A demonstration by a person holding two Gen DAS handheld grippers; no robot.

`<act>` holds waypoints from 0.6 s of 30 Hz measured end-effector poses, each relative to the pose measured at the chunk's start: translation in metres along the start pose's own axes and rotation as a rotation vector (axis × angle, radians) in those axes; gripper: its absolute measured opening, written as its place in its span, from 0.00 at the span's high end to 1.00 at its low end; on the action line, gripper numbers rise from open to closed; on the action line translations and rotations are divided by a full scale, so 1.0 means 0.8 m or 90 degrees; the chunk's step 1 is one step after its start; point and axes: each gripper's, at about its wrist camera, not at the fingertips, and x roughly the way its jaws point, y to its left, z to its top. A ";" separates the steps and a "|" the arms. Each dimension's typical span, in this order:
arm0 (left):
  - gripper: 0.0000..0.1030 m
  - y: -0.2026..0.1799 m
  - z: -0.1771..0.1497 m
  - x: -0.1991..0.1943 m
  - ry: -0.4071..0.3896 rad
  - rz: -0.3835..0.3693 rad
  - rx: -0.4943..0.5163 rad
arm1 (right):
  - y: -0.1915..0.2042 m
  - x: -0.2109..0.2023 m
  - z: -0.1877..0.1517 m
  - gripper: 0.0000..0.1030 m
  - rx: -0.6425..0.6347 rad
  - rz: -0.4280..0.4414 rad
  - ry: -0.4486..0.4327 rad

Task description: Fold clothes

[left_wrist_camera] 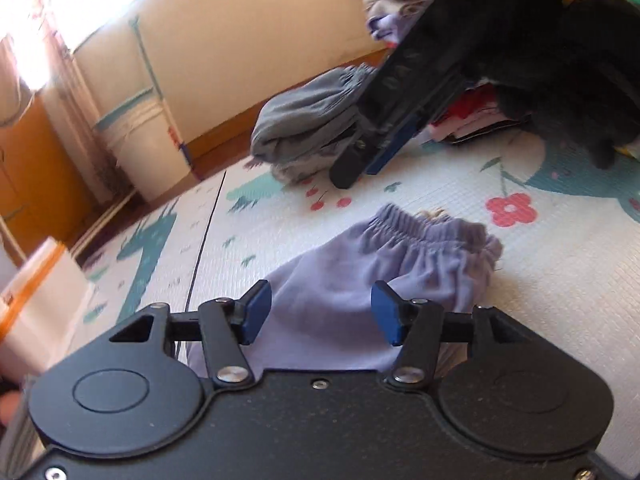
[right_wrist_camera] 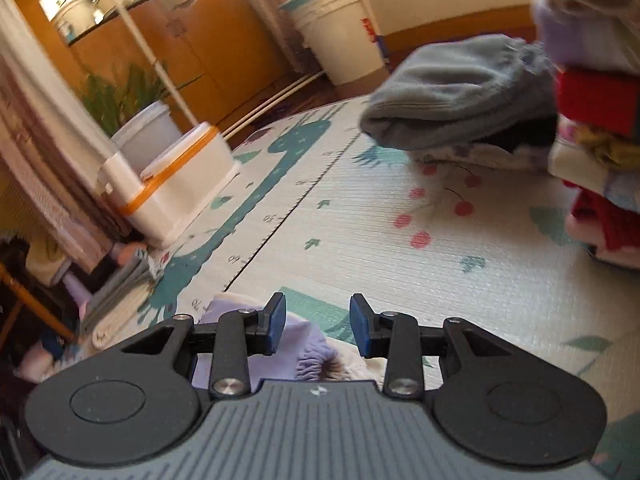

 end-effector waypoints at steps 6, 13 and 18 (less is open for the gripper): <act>0.51 0.015 -0.041 0.032 0.116 -0.018 -0.047 | 0.023 0.044 -0.042 0.87 -0.143 -0.087 0.091; 0.52 0.033 -0.042 0.029 0.093 -0.036 -0.075 | -0.015 0.021 -0.043 0.88 -0.066 -0.104 0.081; 0.52 0.063 -0.007 0.048 0.072 -0.033 -0.154 | 0.027 0.016 -0.036 0.81 -0.181 -0.104 0.047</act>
